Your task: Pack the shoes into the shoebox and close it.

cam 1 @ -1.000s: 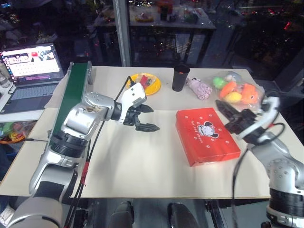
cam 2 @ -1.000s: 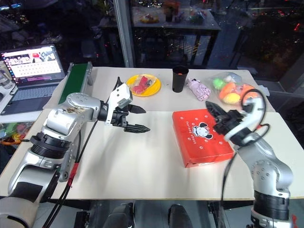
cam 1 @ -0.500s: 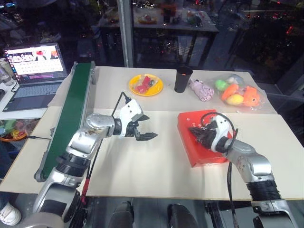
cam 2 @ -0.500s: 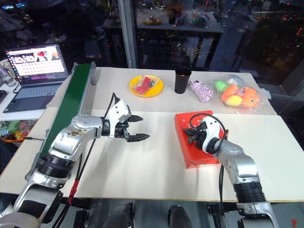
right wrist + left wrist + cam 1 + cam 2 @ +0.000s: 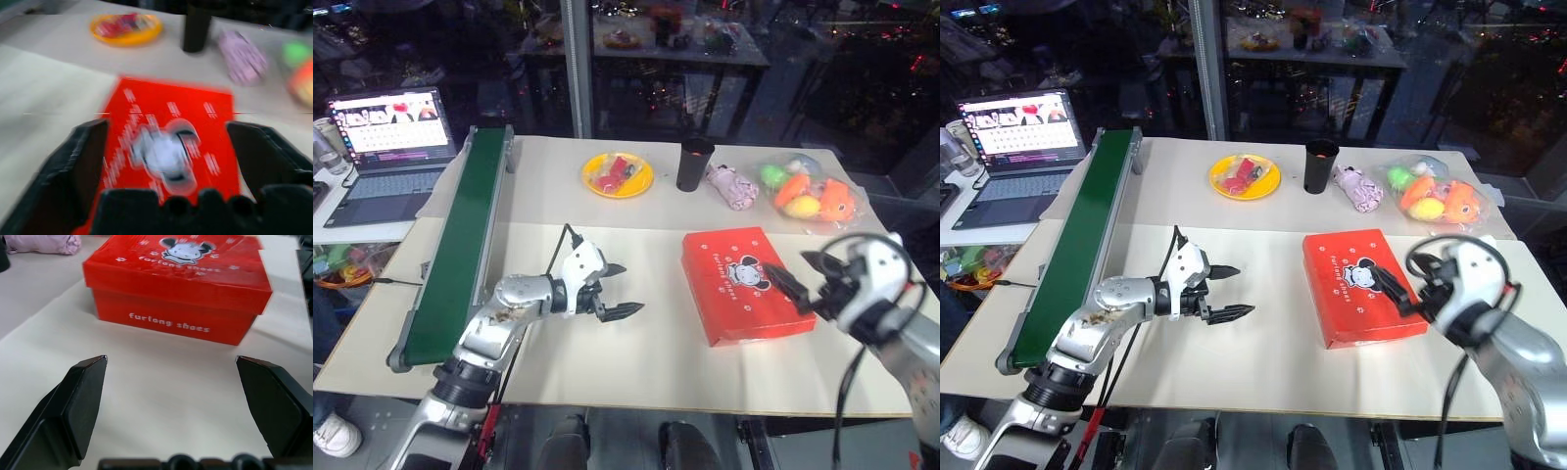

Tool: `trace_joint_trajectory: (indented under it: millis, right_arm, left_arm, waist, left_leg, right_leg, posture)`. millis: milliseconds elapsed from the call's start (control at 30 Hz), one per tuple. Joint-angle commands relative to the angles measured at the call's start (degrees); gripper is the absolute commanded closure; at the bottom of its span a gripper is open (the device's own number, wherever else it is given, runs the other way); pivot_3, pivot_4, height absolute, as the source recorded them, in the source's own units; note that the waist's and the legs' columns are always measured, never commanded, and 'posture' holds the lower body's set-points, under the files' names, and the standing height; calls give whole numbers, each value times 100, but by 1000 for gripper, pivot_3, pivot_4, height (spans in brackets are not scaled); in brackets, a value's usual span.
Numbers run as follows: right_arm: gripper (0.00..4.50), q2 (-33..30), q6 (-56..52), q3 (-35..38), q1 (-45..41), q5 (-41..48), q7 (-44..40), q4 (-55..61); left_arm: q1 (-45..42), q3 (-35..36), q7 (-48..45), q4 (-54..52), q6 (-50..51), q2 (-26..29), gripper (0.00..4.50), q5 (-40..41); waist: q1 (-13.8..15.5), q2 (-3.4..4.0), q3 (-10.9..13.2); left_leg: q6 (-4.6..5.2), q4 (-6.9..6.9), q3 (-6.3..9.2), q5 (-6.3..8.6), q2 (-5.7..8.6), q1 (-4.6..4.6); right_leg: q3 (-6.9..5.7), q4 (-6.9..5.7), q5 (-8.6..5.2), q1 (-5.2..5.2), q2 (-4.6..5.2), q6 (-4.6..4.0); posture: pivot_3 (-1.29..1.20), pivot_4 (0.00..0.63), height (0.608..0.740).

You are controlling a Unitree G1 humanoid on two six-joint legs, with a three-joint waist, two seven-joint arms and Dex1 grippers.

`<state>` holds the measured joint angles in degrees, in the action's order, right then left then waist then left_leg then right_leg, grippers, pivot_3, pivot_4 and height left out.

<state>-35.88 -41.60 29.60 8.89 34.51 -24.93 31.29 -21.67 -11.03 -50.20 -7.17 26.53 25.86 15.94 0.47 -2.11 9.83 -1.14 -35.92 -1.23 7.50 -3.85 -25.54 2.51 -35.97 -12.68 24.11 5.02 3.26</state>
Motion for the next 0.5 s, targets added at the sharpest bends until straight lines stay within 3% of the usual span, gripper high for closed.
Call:
trace_joint_trajectory:
  millis: [33,133,233,500]
  right_arm:
    - [38,301,407,536,481,-93,75,150]
    - [38,885,898,560,1022,-387,259,49]
    - [38,1332,1230,113,1376,-520,207,231]
    - [38,1867,2428,-661,1665,-1365,119,-716]
  left_arm:
    - [211,170,291,-123,-219,-152,0,5]
    - [553,322,765,149,-604,-404,0,-162]
    - [801,539,1087,386,-904,-617,0,-172]
    - [1572,425,1162,833,-1944,-614,0,-559]
  waist:
    - [-9,3,-1]
    - [-41,22,-15]
    - [-64,42,-31]
    - [-129,58,-44]
  left_leg:
    - [0,0,-3,0,1,-1]
    - [-1,-5,-8,1,-1,5]
    - [-38,-3,-8,24,-1,10]
    - [-46,3,-14,29,1,13]
  right_leg:
    - [1,0,1,3,3,0]
    - [2,-1,3,2,4,-3]
    - [0,1,3,1,6,-4]
    - [-2,10,3,3,16,-7]
  posture:
    - [0,150,736]
    - [0,150,736]
    - [0,150,736]
    - [0,150,736]
